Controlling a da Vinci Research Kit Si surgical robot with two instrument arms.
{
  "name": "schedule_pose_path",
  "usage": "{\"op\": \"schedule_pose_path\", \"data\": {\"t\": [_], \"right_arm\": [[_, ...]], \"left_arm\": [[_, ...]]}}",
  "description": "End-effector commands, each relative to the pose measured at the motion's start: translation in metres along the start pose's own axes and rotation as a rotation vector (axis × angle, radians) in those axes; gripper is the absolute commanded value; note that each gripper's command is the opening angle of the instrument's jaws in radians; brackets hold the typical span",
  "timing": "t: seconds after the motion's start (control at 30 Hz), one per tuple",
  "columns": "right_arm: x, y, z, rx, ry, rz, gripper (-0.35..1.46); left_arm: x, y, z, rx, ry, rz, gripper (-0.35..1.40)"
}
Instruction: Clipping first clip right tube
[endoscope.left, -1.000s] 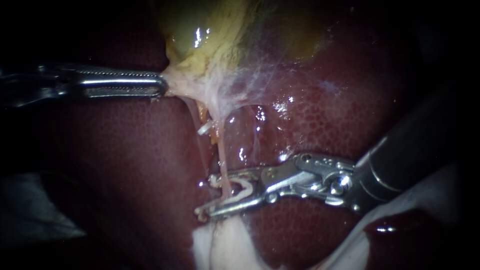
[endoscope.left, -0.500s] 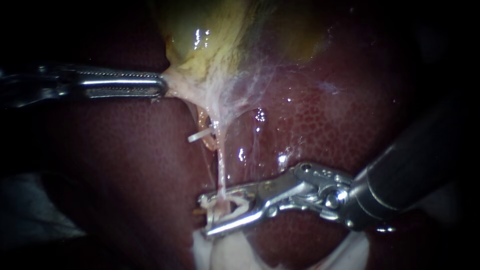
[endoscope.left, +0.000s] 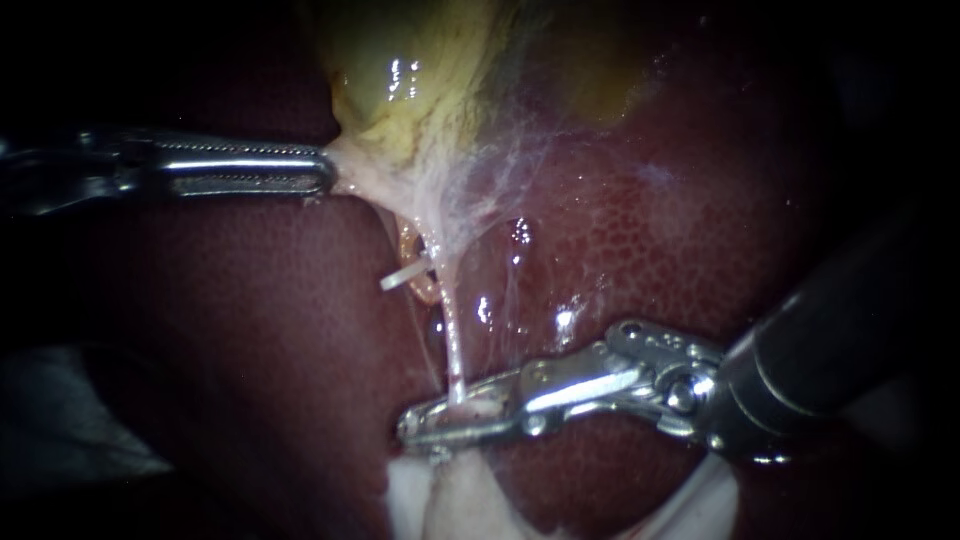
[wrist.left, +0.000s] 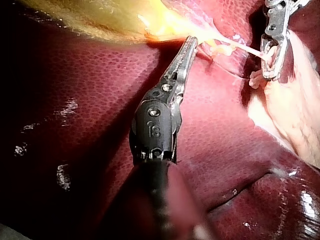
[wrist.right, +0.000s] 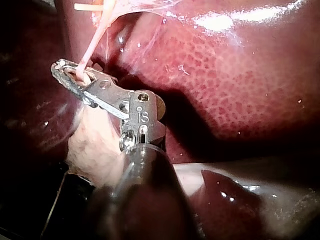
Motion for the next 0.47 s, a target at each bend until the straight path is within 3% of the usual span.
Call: {"op": "schedule_pose_path", "data": {"t": [0.03, 0.47], "right_arm": [[-0.0002, 0.0000, -0.0002, 0.003, 0.001, 0.003, -0.35], [-0.0005, 0.0001, -0.0002, -0.001, -0.005, 0.002, -0.35]], "left_arm": [[0.0000, 0.0000, 0.0000, 0.000, 0.000, 0.000, -0.35], [0.0000, -0.0002, 0.0001, -0.001, 0.000, 0.000, -0.35]]}}
